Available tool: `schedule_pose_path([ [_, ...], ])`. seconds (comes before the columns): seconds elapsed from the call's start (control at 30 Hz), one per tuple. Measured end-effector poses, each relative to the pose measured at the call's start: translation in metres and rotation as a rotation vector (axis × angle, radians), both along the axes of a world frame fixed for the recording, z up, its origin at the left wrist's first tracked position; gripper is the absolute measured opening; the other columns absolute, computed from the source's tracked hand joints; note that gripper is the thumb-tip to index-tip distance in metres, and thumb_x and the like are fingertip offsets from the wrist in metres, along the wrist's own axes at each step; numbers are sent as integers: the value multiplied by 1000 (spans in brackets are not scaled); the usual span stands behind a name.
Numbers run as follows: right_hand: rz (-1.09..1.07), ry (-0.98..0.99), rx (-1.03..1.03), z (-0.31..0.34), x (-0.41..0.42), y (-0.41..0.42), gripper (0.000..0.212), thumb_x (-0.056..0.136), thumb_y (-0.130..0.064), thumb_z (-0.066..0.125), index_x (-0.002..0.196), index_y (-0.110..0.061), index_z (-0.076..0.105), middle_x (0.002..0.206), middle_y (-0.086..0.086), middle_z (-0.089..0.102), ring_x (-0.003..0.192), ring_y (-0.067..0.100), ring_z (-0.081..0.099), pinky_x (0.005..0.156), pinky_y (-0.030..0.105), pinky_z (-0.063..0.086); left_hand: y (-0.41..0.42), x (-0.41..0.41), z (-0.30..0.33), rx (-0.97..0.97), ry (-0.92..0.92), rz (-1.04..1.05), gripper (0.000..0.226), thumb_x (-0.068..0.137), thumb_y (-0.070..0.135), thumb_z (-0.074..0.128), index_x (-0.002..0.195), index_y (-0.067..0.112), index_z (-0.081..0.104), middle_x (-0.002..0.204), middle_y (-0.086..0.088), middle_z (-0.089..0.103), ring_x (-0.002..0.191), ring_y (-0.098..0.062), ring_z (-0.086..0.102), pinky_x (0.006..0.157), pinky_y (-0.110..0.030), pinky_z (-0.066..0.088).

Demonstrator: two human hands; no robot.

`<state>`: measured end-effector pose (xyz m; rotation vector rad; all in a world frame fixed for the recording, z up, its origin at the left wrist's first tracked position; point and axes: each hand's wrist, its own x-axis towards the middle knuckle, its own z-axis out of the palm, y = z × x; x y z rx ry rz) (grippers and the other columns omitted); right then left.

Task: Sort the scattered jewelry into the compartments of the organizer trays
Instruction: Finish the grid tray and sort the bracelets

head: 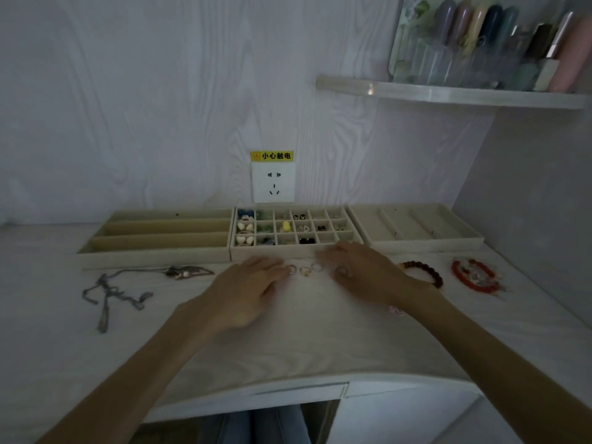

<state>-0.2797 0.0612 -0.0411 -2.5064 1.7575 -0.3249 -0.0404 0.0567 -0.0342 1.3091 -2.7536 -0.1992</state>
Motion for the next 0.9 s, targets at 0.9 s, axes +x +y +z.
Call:
schedule_pose_path([
  [0.9,51,-290,25,18,20,9,10,76,-30,75,86,-33,72,86,-19,66,72,-2,55,64,16,42,5,30,30,25,323,292,17,88,25,63,103,30,66,104,17,65,87,0,58,72,-17,40],
])
